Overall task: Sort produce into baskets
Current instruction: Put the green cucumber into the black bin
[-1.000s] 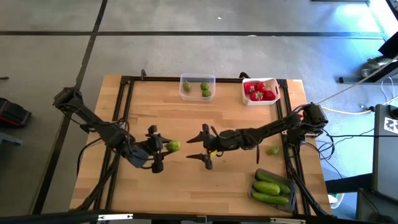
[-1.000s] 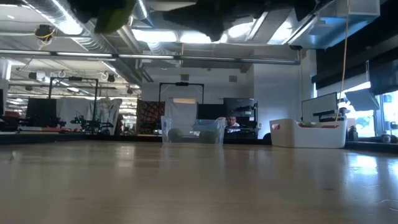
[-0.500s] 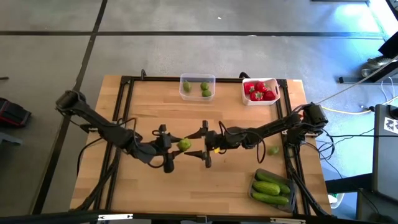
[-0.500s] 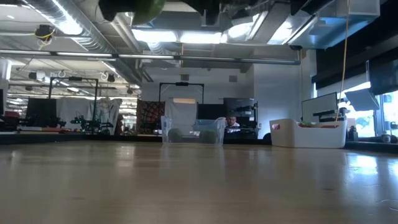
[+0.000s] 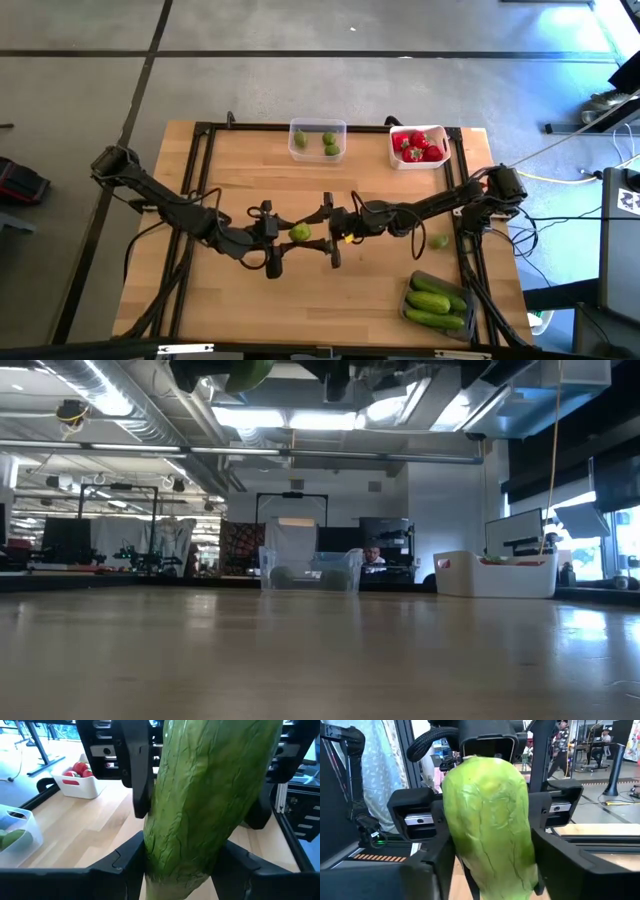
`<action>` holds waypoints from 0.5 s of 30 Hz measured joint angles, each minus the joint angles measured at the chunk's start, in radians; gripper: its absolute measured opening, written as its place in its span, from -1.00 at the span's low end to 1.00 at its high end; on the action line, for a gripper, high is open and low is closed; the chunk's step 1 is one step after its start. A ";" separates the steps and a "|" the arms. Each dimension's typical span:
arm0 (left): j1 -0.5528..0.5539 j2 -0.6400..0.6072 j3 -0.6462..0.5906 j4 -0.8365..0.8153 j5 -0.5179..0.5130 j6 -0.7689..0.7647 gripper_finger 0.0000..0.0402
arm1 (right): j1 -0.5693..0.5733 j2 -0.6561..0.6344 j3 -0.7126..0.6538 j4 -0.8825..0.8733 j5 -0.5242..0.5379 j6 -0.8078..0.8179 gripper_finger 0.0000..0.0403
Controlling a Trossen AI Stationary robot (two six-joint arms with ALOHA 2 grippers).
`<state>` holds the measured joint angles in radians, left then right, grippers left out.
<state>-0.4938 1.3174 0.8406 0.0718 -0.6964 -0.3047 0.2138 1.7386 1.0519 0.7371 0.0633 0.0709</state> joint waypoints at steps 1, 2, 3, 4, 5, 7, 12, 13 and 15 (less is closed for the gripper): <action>0.000 0.000 0.000 0.000 0.001 -0.001 -0.11 | 0.000 0.000 0.000 -0.001 0.000 -0.001 0.01; 0.000 0.000 0.000 0.000 0.004 -0.003 -0.11 | 0.000 0.000 0.000 -0.003 0.000 -0.001 -0.08; -0.001 0.000 0.000 0.000 0.007 -0.003 -0.11 | 0.000 0.000 0.000 -0.003 0.000 -0.002 -0.18; -0.001 0.000 0.000 0.000 0.009 -0.002 -0.11 | 0.000 0.000 0.000 -0.004 0.000 -0.004 -0.27; -0.001 0.000 0.000 0.000 0.010 0.003 -0.11 | 0.000 0.000 0.000 -0.004 0.000 -0.006 -0.36; -0.001 0.000 0.000 0.000 0.010 0.011 -0.11 | 0.000 0.000 0.000 -0.004 0.001 -0.013 -0.50; 0.005 0.000 0.000 -0.002 0.011 0.001 -0.07 | 0.000 0.000 0.000 -0.005 0.004 -0.021 -0.61; 0.005 0.000 0.000 -0.002 0.011 0.002 -0.04 | 0.000 0.000 0.000 -0.005 0.004 -0.020 -0.59; 0.005 0.000 0.000 -0.003 0.003 0.003 0.04 | 0.000 0.000 0.000 -0.005 0.007 -0.017 -0.55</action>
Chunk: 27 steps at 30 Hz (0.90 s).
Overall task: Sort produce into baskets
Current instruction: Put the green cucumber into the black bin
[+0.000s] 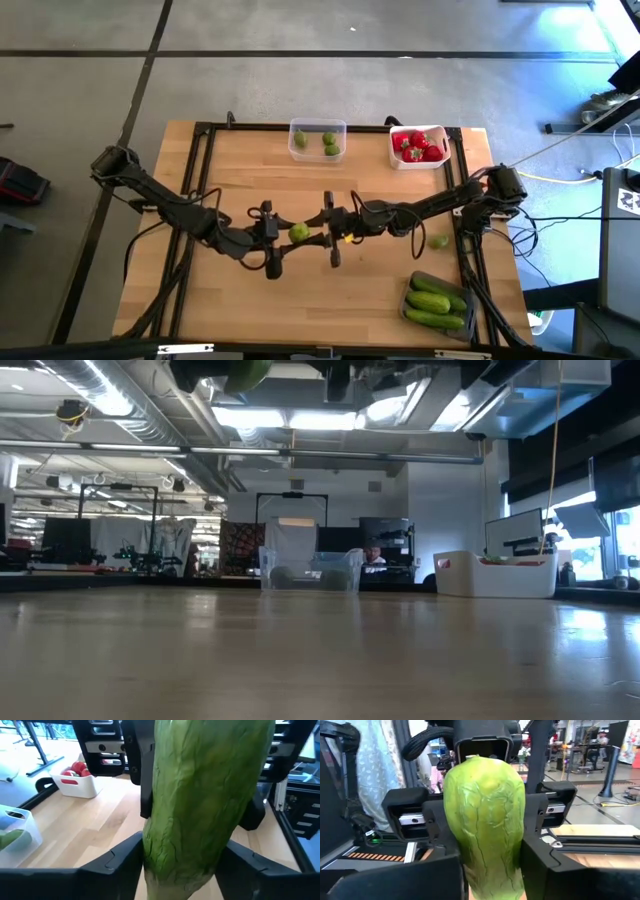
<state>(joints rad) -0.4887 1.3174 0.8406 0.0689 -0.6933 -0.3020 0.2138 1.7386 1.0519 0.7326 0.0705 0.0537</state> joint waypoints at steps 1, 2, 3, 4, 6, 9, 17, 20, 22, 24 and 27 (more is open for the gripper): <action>0.001 0.000 0.000 0.000 -0.003 0.004 0.09 | 0.000 0.000 0.000 0.000 0.001 0.001 -0.54; 0.001 0.000 0.000 0.000 -0.006 0.009 0.15 | 0.000 0.000 0.000 0.000 -0.001 0.002 -0.53; 0.001 0.000 0.000 0.002 -0.008 0.009 0.20 | 0.000 0.000 0.000 -0.004 -0.001 0.002 -0.53; 0.001 0.000 0.000 0.003 -0.008 0.009 0.25 | 0.000 0.000 0.000 -0.009 -0.001 0.002 -0.53; -0.001 -0.002 0.000 0.002 -0.007 0.016 0.35 | 0.002 0.000 0.000 -0.027 -0.001 -0.003 -0.54; -0.022 -0.020 0.000 -0.019 -0.006 0.053 0.42 | 0.002 -0.005 0.001 -0.085 -0.001 -0.013 -0.54; -0.085 -0.137 0.000 -0.165 0.000 0.010 0.43 | 0.022 -0.135 -0.001 -0.362 0.009 -0.027 -0.51; -0.099 -0.182 0.001 -0.245 0.000 -0.044 0.43 | 0.052 -0.189 0.000 -0.494 0.015 0.016 -0.51; -0.104 -0.196 0.001 -0.307 0.000 -0.101 0.43 | 0.075 -0.220 0.000 -0.601 0.015 0.059 -0.51; -0.104 -0.202 0.001 -0.368 0.002 -0.149 0.43 | 0.103 -0.253 0.000 -0.692 0.015 0.110 -0.51; -0.104 -0.205 0.001 -0.417 0.001 -0.187 0.43 | 0.150 -0.296 0.000 -0.811 0.016 0.204 -0.51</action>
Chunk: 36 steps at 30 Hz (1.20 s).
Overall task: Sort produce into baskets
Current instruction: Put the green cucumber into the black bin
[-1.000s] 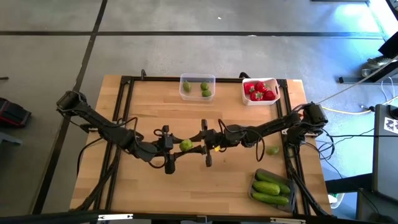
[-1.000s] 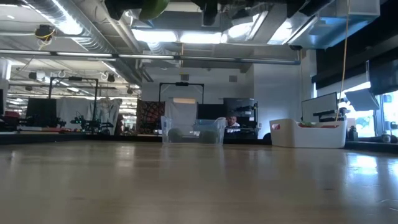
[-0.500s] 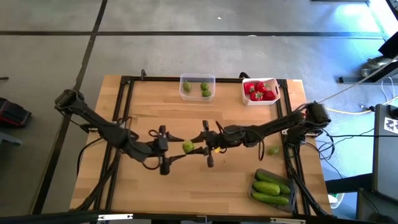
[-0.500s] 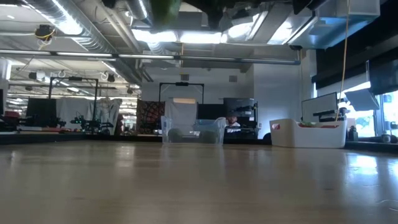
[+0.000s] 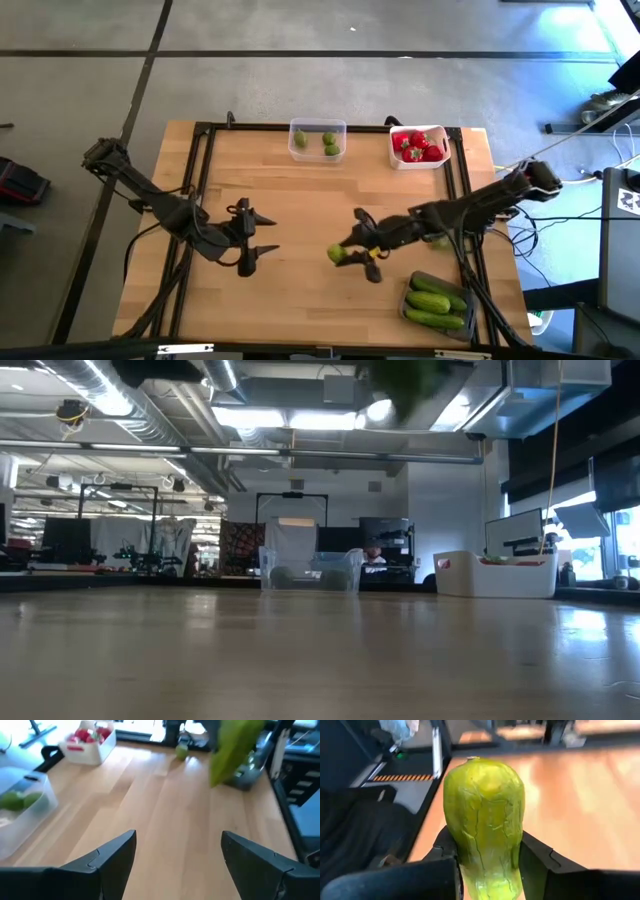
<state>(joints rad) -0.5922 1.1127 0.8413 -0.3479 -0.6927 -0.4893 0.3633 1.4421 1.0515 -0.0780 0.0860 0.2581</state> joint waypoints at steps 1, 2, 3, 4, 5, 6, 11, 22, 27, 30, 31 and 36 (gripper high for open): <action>0.000 0.002 0.000 -0.017 0.000 -0.010 0.43 | 0.016 -0.012 0.000 -0.043 0.000 0.035 -0.51; 0.000 0.003 0.000 -0.025 0.000 -0.020 0.43 | 0.033 -0.022 0.000 -0.084 -0.001 0.072 -0.51; 0.000 0.004 0.000 -0.032 0.000 -0.029 0.43 | 0.051 -0.034 0.000 -0.114 -0.002 0.112 -0.51; 0.000 0.004 0.000 -0.040 0.000 -0.033 0.43 | 0.066 -0.048 0.000 -0.146 -0.003 0.153 -0.51; 0.000 0.004 0.000 -0.040 0.000 -0.033 0.43 | 0.083 -0.060 0.000 -0.178 -0.003 0.198 -0.51; 0.000 0.004 0.000 -0.038 0.000 -0.032 0.43 | 0.102 -0.070 0.000 -0.206 -0.004 0.245 -0.51; 0.013 0.004 0.000 -0.038 0.000 -0.026 0.43 | 0.208 -0.094 0.000 -0.321 -0.004 0.473 -0.51; 0.053 0.004 0.000 -0.037 0.000 -0.006 0.43 | 0.450 -0.078 0.000 -0.401 0.066 0.969 -0.51; 0.053 0.004 0.000 -0.037 0.000 0.000 0.43 | 0.546 -0.078 0.000 -0.481 0.143 1.128 -0.51; 0.053 0.004 0.000 -0.037 0.000 0.001 0.43 | 0.578 -0.078 0.000 -0.598 0.139 1.238 -0.51; 0.053 0.004 0.000 -0.037 0.000 0.002 0.43 | 0.584 -0.078 0.000 -0.644 0.127 1.277 -0.51; 0.065 0.005 0.000 -0.037 0.000 0.002 0.43 | 0.596 -0.078 0.000 -0.816 0.070 1.350 -0.51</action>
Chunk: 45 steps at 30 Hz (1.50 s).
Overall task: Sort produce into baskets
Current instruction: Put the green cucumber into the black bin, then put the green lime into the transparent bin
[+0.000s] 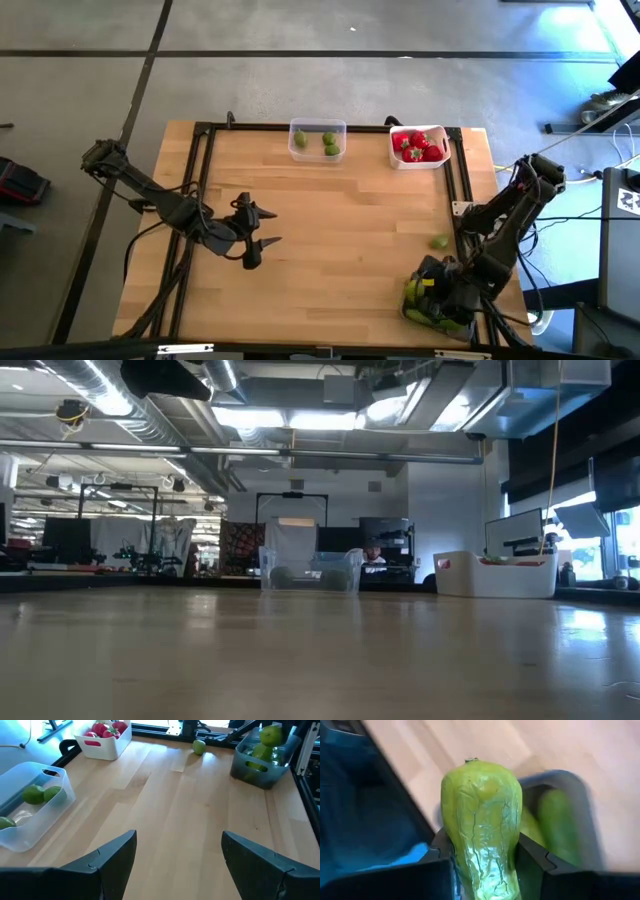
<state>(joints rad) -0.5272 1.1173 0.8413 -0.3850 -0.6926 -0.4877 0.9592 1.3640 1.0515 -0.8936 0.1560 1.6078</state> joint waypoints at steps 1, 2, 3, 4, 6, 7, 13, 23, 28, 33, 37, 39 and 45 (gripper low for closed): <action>0.004 0.000 0.000 0.001 0.000 0.000 0.43 | 0.000 0.000 0.000 -0.021 -0.015 0.005 -0.51; 0.007 0.000 0.000 0.001 0.000 0.000 0.43 | -0.002 0.000 0.000 -0.043 -0.034 0.009 -0.51; 0.012 0.000 0.000 0.001 0.000 0.000 0.43 | -0.003 0.000 0.000 -0.064 -0.054 0.012 -0.51; 0.016 0.000 0.000 0.001 0.000 0.000 0.43 | -0.003 0.000 0.000 -0.087 -0.070 0.012 -0.51; 0.024 0.000 0.000 0.002 0.000 0.000 0.43 | -0.003 0.000 0.000 -0.137 -0.098 0.012 -0.51; 0.028 0.000 0.000 0.002 0.000 0.000 0.43 | -0.003 0.000 0.000 -0.163 -0.101 0.012 -0.51; 0.045 0.001 0.000 0.002 0.000 0.000 0.43 | -0.003 0.000 0.000 -0.204 -0.140 0.012 -0.51; 0.045 0.004 0.000 0.000 0.000 0.000 0.43 | -0.003 0.052 0.000 -0.235 -0.193 0.017 -0.51; 0.045 0.004 0.000 0.000 0.000 0.005 0.43 | -0.003 0.084 0.000 -0.232 -0.203 0.023 -0.41; 0.043 0.004 0.000 0.000 0.000 0.016 0.43 | -0.003 0.088 0.000 -0.233 -0.243 0.042 -0.12; 0.043 0.004 0.000 0.000 0.000 0.016 0.43 | -0.004 0.088 0.000 -0.233 -0.266 0.042 0.08; 0.043 0.004 0.000 0.000 0.000 0.016 0.43 | -0.004 0.084 0.003 -0.232 -0.266 0.050 0.12; 0.043 0.004 0.000 0.000 0.000 0.019 0.43 | -0.004 0.082 0.097 -0.315 -0.250 0.053 0.10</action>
<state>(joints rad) -0.4841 1.1210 0.8413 -0.3853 -0.6922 -0.4686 0.9550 1.4456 1.1482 -1.2083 -0.0943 1.6604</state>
